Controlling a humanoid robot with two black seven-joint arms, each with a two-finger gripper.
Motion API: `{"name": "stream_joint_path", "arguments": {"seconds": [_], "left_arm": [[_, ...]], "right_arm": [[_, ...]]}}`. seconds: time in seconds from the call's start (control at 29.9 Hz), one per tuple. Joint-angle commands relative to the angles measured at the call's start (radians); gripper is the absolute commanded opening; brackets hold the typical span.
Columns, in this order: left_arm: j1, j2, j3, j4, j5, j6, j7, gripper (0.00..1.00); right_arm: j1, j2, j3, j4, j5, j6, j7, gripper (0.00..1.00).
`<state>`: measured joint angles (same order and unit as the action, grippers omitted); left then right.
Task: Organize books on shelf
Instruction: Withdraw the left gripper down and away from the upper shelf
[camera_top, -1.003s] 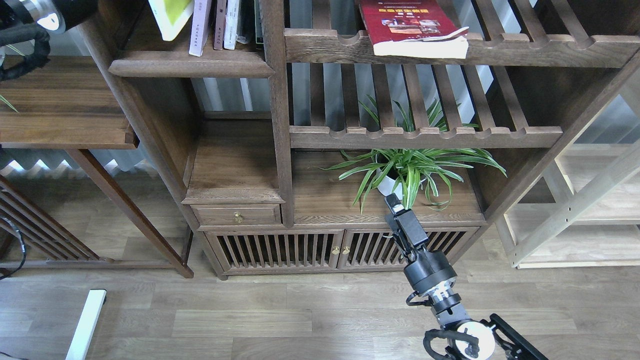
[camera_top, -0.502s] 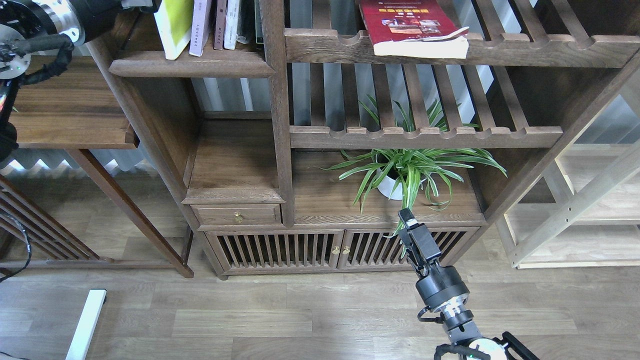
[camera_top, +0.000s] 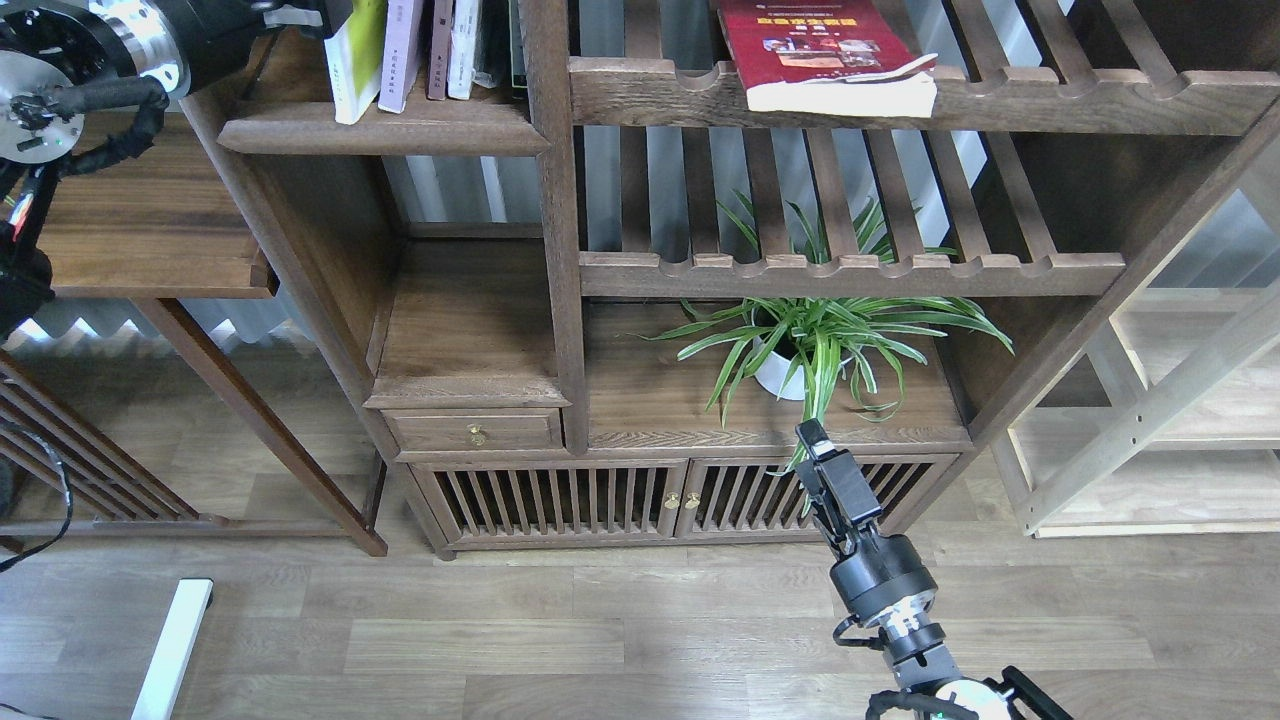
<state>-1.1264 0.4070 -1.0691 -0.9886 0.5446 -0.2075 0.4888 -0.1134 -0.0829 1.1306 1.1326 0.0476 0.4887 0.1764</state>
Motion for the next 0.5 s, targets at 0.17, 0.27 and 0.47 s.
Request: {"name": "stream_joint_path", "arguments": {"seconds": [0.17, 0.27, 0.47], "left_arm": [[-0.032, -0.016, 0.0, 0.001, 0.0, -0.001, 0.0, 0.62], [-0.055, -0.023, 0.0, 0.001, 0.0, -0.001, 0.0, 0.63], [-0.104, -0.037, -0.003, 0.001, 0.0, 0.0, 0.0, 0.63]], "right_arm": [[0.003, -0.003, 0.0, -0.005, 0.003, 0.0, -0.002, 0.99], [0.006, -0.005, 0.0, -0.005, 0.003, 0.0, -0.003, 0.99], [0.009, -0.006, 0.0, -0.005, 0.005, 0.0, -0.005, 0.99]]}}
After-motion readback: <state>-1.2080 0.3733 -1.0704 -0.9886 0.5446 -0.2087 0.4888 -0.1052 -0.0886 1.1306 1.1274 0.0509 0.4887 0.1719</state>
